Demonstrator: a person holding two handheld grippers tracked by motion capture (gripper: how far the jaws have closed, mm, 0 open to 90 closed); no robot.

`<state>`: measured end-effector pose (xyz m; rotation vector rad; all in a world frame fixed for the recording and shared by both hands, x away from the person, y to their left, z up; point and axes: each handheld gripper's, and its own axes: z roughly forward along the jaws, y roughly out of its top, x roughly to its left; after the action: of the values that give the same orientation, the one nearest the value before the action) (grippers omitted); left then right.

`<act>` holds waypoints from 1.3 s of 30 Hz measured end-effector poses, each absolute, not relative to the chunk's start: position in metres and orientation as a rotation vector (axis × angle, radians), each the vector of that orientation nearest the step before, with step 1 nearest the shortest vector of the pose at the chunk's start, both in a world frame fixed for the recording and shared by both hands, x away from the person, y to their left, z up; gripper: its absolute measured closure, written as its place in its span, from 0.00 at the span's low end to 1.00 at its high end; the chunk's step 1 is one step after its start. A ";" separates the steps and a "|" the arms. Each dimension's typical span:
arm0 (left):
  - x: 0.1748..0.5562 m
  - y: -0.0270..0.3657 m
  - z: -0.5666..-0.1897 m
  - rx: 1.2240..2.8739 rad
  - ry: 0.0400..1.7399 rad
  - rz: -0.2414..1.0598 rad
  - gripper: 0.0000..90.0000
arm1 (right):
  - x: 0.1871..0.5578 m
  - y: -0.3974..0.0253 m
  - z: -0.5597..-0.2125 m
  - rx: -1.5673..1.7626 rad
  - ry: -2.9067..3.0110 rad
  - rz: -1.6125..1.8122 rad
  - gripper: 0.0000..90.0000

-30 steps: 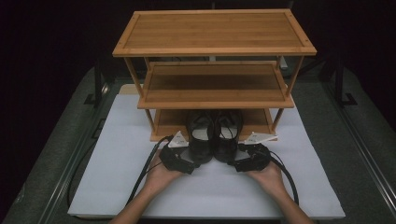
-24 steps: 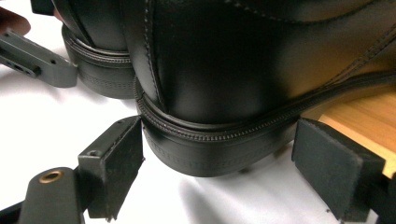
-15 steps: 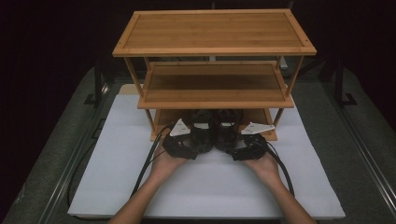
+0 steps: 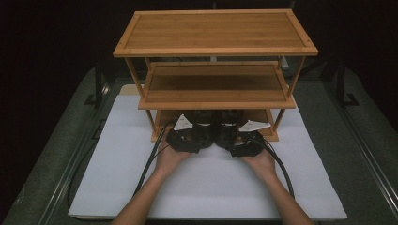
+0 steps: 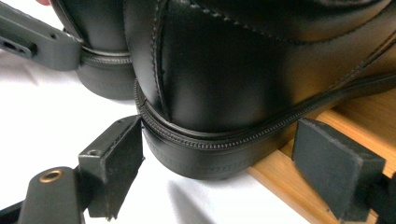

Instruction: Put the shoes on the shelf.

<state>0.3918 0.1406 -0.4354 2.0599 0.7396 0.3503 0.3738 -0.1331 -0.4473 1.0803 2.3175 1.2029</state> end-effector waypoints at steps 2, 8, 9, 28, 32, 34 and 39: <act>0.392 0.141 -0.435 2.061 0.740 0.349 0.16 | 0.374 -0.133 -0.447 1.082 2.317 1.203 0.18; 0.391 0.145 -0.433 2.070 0.753 0.352 0.16 | 0.370 -0.135 -0.443 1.071 2.313 1.212 0.23; 0.390 0.147 -0.432 2.074 0.749 0.359 0.16 | 0.369 -0.136 -0.442 1.071 2.312 1.216 0.23; 0.352 0.193 -0.416 2.110 0.746 0.317 0.03 | 0.332 -0.188 -0.424 1.137 2.303 1.206 0.06; 0.340 0.203 -0.414 2.129 0.747 0.314 0.00 | 0.323 -0.198 -0.421 1.165 2.282 1.185 0.01; 0.334 0.209 -0.413 2.139 0.746 0.319 0.00 | 0.318 -0.205 -0.421 1.169 2.278 1.181 0.00; 0.317 0.229 -0.413 2.152 0.765 0.327 0.00 | 0.304 -0.218 -0.420 1.174 2.270 1.164 0.00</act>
<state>0.3169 0.2292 -0.4131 2.1516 0.7649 0.3269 0.3036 -0.2179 -0.4205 1.1744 2.2704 1.1638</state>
